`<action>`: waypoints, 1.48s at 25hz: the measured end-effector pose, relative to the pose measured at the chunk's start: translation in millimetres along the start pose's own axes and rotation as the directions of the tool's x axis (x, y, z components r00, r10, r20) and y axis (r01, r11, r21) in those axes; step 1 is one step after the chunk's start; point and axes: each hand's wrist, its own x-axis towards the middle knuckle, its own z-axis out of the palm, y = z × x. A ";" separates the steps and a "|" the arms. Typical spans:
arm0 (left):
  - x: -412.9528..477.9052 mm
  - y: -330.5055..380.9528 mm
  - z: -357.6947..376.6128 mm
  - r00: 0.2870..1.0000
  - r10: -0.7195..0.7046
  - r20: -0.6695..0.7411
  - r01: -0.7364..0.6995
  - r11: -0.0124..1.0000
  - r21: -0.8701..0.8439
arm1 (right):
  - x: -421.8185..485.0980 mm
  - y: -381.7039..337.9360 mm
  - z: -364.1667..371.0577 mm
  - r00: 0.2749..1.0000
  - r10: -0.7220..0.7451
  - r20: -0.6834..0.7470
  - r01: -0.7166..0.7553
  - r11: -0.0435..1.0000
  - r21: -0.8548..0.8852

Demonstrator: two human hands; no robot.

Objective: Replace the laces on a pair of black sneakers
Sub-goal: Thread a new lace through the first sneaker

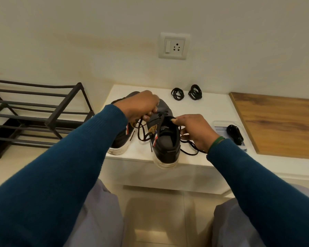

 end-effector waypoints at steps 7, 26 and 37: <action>9.8 -17.9 29.8 0.940 0.336 -0.063 -0.256 0.815 0.520 | 12.9 1.1 -12.6 0.980 0.148 0.134 -0.160 0.983 0.085; 18.1 -9.8 33.1 0.933 0.359 0.022 -0.295 0.728 0.618 | 16.6 4.1 -17.2 0.979 0.141 0.149 -0.154 0.985 0.082; 23.1 -21.8 32.7 0.908 0.418 0.020 -0.341 0.712 0.613 | 8.7 8.7 7.0 0.993 -0.113 0.018 0.113 0.992 -0.053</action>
